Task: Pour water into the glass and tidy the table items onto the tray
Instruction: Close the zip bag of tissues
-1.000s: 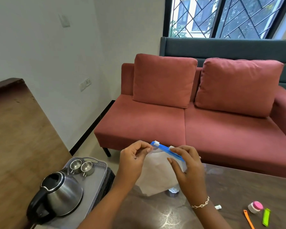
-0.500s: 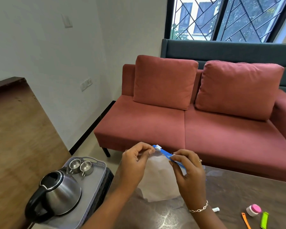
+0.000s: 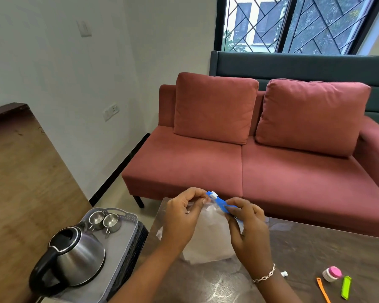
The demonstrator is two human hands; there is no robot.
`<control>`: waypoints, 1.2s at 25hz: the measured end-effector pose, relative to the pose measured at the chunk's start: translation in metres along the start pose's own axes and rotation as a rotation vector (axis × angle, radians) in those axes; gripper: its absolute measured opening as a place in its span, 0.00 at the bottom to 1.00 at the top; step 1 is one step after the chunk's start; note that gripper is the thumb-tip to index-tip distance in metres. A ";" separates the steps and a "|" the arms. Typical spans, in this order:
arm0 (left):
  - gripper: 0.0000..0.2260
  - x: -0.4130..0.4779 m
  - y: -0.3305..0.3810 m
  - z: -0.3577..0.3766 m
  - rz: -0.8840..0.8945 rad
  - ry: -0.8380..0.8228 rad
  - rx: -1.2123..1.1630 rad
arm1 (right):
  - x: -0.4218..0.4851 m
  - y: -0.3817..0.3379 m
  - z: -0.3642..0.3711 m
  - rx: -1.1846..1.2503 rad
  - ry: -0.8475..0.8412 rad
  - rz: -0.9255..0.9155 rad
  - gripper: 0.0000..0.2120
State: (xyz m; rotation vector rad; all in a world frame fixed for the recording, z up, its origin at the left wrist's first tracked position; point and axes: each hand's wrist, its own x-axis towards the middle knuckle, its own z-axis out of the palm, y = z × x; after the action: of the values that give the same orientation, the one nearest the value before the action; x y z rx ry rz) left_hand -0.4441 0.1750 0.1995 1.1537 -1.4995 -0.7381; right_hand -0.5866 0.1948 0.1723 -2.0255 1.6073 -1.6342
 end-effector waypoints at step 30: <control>0.04 -0.003 0.004 0.007 0.122 -0.121 0.132 | 0.018 -0.010 -0.005 0.032 -0.057 -0.013 0.12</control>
State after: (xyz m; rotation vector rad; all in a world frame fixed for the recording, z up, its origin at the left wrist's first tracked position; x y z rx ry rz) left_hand -0.4520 0.1786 0.2003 1.1196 -1.7253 -0.6426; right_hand -0.5862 0.1883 0.1928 -2.0521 1.5420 -1.5808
